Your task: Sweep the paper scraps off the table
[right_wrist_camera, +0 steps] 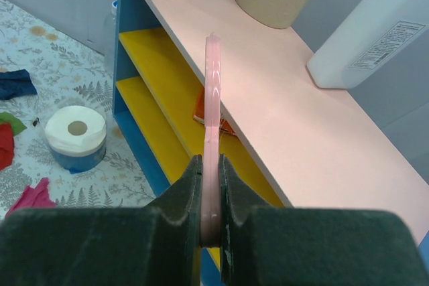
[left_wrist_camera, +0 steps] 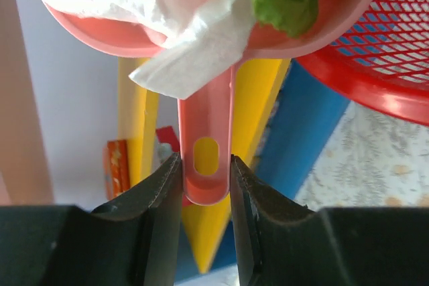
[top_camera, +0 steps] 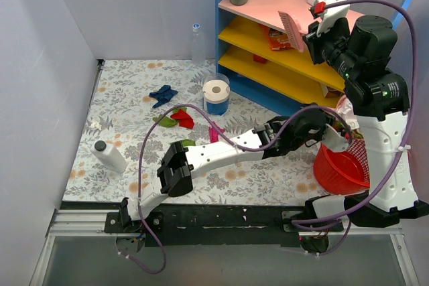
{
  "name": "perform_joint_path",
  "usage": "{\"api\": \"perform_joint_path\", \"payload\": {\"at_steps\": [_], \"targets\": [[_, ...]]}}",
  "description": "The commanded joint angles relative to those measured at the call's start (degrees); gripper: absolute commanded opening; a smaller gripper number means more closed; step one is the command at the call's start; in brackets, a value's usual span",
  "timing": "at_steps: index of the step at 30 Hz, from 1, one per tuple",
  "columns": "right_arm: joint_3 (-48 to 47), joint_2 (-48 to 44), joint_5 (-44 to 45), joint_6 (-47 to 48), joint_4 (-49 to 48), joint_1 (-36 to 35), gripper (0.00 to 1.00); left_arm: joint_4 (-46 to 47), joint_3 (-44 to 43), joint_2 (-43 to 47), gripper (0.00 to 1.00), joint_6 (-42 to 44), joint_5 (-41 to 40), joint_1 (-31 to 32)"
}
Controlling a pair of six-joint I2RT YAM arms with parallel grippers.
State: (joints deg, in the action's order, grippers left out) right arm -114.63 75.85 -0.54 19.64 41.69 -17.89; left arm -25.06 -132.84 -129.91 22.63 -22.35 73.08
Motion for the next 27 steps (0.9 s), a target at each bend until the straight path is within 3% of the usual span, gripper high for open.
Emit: {"api": "perform_joint_path", "payload": {"at_steps": [1, 10, 16, 20, 27], "targets": [[-2.71, -0.53, -1.57, -1.36, -4.51, 0.84, 0.01, 23.59, 10.03, 3.69, 0.00, 24.69, -2.18, 0.22], [-2.18, -1.06, -2.19, -1.79, -4.52, 1.89, 0.01, 39.81, 11.64, 2.56, 0.00, 36.51, 1.60, -0.04], [-2.27, -0.97, -2.89, -2.06, -4.34, 2.51, 0.01, 43.34, 10.84, 1.32, 0.00, 37.66, 2.66, -0.04], [-2.09, -1.06, -3.42, -2.68, -4.34, 3.04, 0.01, 42.63, 16.19, 2.90, 0.00, 38.54, 2.57, 0.13], [-2.09, -1.41, -3.51, -2.76, -4.43, 3.91, 0.01, 45.97, 10.15, -0.17, 0.00, 37.49, 1.52, -0.13]]}}
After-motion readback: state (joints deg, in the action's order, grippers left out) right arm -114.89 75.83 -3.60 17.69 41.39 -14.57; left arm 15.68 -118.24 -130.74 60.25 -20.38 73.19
